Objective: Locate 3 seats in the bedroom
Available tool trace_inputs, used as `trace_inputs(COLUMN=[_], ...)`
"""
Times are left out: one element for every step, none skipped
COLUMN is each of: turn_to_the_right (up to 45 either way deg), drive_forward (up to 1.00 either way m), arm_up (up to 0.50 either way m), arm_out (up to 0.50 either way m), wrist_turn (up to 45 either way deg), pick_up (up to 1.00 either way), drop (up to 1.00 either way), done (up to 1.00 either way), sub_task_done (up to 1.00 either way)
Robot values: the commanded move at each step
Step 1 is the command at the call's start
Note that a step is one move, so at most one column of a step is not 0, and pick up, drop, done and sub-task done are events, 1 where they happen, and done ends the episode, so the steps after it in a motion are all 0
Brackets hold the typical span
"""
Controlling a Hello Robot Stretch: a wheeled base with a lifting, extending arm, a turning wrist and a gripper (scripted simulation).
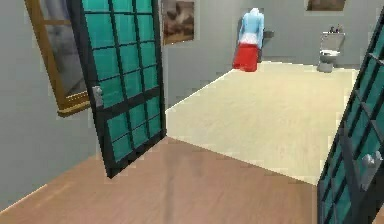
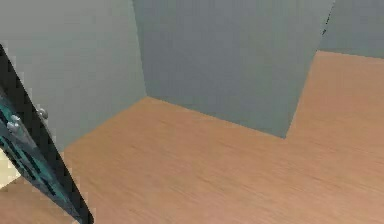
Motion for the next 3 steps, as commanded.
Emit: trace_inputs(turn_to_the_right=[6.0,0.0,21.0], drive_forward=[0.00,0.65,0.00], arm_up=[0.00,0.00,0.00], arm_out=[0.00,0.00,0.00], wrist_turn=[0.0,0.0,0.0], pick_up=[0.00,0.00,0.00], drop=[0.00,0.00,0.00], done=[0.00,0.00,0.00], sub_task_done=[0.00,0.00,0.00])
